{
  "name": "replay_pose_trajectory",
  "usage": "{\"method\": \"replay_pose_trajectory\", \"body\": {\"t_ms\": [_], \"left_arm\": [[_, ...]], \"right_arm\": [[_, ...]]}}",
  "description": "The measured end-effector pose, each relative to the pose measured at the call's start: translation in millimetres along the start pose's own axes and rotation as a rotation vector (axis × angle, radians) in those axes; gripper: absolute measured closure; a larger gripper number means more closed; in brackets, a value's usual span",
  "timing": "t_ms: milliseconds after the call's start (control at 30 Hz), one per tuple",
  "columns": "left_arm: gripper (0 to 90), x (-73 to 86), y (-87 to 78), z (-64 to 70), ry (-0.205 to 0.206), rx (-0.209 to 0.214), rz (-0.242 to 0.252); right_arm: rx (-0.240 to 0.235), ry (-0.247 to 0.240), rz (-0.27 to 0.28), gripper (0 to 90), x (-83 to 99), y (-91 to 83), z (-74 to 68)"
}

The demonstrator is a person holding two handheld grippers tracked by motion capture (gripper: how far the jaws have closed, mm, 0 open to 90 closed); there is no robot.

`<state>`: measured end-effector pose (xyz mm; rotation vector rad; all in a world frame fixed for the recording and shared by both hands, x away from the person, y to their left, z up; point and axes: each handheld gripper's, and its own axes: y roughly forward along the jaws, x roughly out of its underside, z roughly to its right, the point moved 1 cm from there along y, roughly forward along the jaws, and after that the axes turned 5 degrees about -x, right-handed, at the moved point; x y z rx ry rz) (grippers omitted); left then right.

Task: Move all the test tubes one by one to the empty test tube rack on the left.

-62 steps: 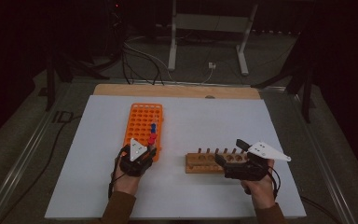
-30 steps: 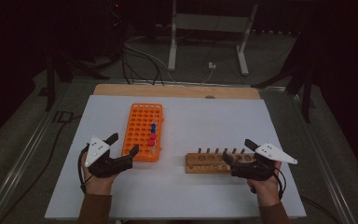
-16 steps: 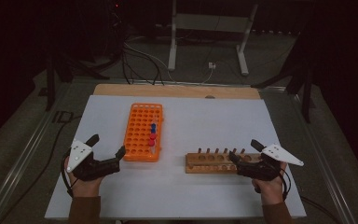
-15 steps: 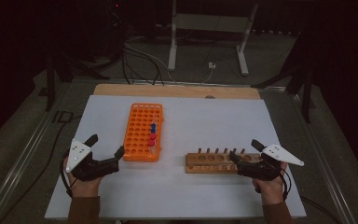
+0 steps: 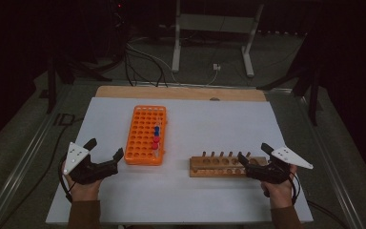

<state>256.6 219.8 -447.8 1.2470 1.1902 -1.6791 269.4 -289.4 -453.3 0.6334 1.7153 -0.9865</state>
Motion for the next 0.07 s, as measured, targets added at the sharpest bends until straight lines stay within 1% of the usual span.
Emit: {"method": "replay_pose_trajectory", "body": {"t_ms": [67], "left_arm": [[0.5, 1.7, 2.1, 0.6, -0.004, 0.005, -0.008]], "right_arm": [[0.007, 0.002, -0.008, 0.0, 0.3, 0.4, 1.1]]}}
